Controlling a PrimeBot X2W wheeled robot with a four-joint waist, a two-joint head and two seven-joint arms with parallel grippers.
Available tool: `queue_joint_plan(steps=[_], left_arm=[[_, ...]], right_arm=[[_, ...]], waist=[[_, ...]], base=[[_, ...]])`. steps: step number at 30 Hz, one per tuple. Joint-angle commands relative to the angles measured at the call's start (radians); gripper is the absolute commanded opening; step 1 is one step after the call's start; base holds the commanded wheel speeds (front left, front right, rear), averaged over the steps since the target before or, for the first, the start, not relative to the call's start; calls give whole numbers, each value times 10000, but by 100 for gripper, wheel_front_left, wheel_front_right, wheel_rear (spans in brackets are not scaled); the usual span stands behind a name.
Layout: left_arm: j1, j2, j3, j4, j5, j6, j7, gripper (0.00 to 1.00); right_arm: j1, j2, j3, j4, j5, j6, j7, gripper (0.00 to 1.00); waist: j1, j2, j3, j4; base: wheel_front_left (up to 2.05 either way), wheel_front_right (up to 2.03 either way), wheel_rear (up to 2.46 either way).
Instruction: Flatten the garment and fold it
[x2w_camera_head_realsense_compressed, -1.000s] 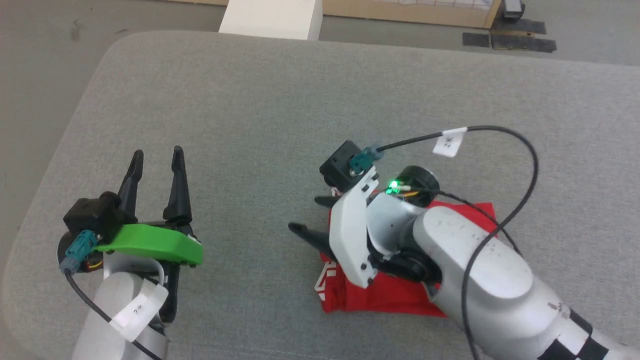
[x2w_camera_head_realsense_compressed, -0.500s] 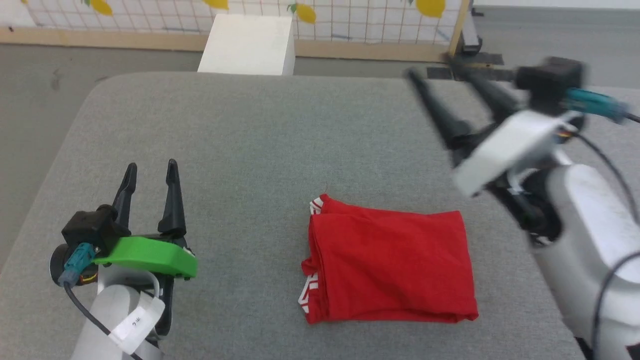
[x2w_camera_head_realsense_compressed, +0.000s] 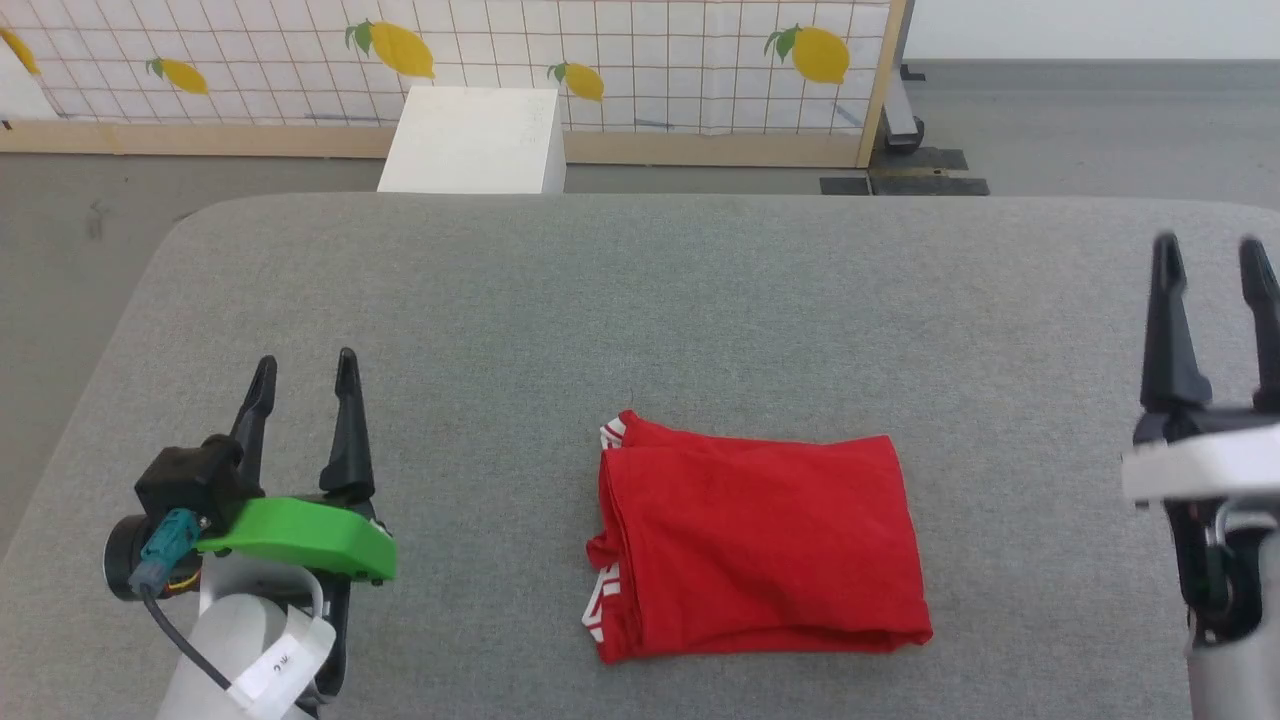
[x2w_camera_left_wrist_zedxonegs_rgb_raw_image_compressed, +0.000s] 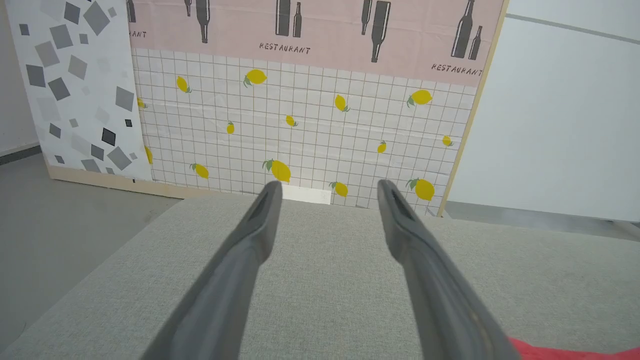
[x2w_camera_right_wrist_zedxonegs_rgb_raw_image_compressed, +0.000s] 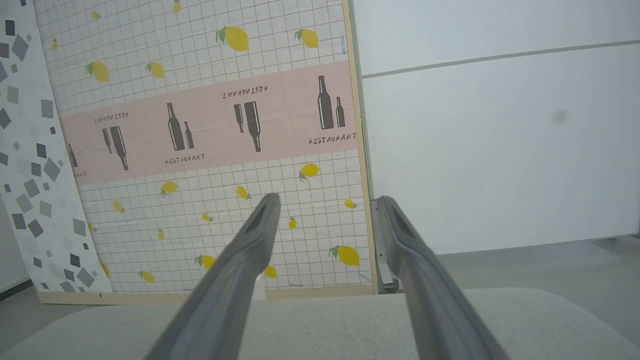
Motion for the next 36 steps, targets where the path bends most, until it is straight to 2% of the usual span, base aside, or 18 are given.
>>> queue_joint_plan(steps=[1, 6, 12, 24, 36], left_arm=[[162, 73, -59, 46, 151, 50, -7, 100], [202, 110, -189, 192, 217, 101, 126, 100], [297, 103, -282, 407, 203, 210, 342, 100], [156, 94, -508, 837, 193, 251, 465, 100], [69, 216, -668, 911, 280, 429, 523, 100]], right_arm=[[368, 182, -193, -139, -215, -15, -125, 100], [1240, 472, -508, -189, -535, -15, -199, 100], [1787, 569, -203, 156, -686, -15, 459, 100], [1841, 413, 372, 745, -767, -15, 981, 100], [1772, 446, 198, 794, -860, -15, 990, 100]], waist=[[0, -1, -18, 16], [0, -1, -44, 46], [0, -1, -71, 45], [0, -1, 18, 143], [0, -1, 161, 95]], base=[[0, 0, 0], [0, 0, 0], [0, 0, 0], [0, 0, 0], [0, 0, 0]])
